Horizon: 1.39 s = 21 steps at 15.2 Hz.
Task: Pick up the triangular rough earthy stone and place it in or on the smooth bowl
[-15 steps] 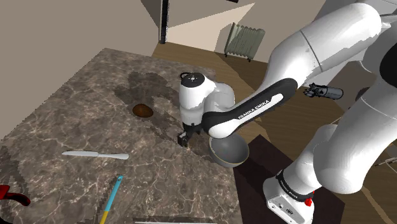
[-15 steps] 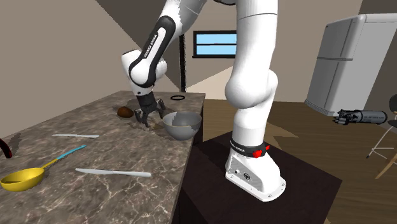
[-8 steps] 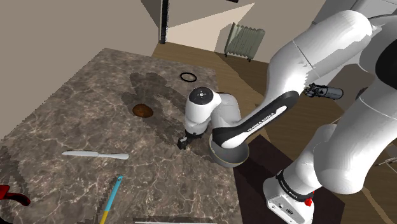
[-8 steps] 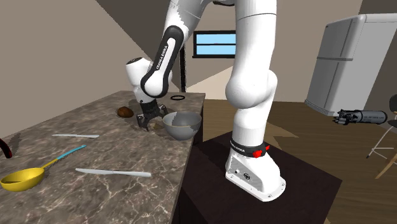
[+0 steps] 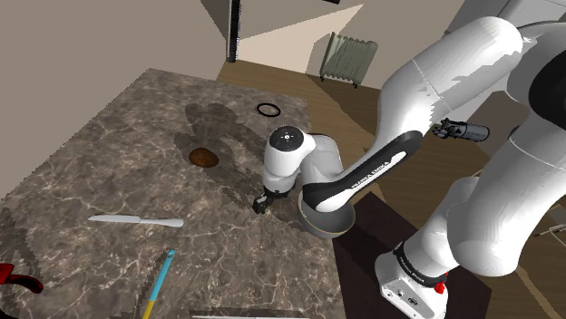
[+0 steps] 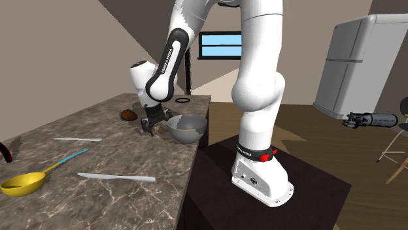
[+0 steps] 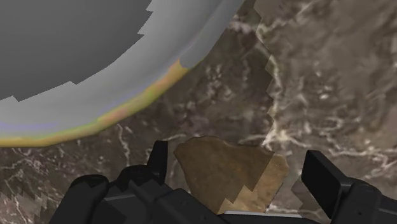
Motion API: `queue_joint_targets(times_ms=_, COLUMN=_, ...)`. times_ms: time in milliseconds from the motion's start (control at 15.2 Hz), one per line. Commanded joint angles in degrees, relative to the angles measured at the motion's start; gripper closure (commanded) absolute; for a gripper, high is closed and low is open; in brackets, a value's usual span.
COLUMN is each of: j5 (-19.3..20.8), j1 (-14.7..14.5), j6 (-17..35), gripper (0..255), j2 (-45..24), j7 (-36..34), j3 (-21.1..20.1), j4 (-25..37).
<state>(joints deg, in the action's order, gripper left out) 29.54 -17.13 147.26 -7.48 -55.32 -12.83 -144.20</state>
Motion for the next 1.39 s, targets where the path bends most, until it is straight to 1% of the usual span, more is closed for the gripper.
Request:
queue_joint_targets(times_ms=0, j5=0.00, j1=0.00, j6=0.00, gripper=255, j2=0.00, j7=0.00, j3=0.00, j4=0.00)
queue_joint_targets(times_ms=528, j5=-0.68, j1=-0.04, j6=-0.38, gripper=255, j2=0.85, j7=0.38, j3=-0.25, j4=-0.40)
queue_joint_targets(times_ms=594, j5=0.02, j1=0.02, j6=0.01, gripper=255, j2=-0.01, j7=-0.01, j3=-0.02, j4=-0.01)
queue_joint_targets(times_ms=1320, j5=-8.25, j1=0.05, j6=-7.32, gripper=255, j2=8.58, j7=7.36, j3=-1.44, j4=0.14)
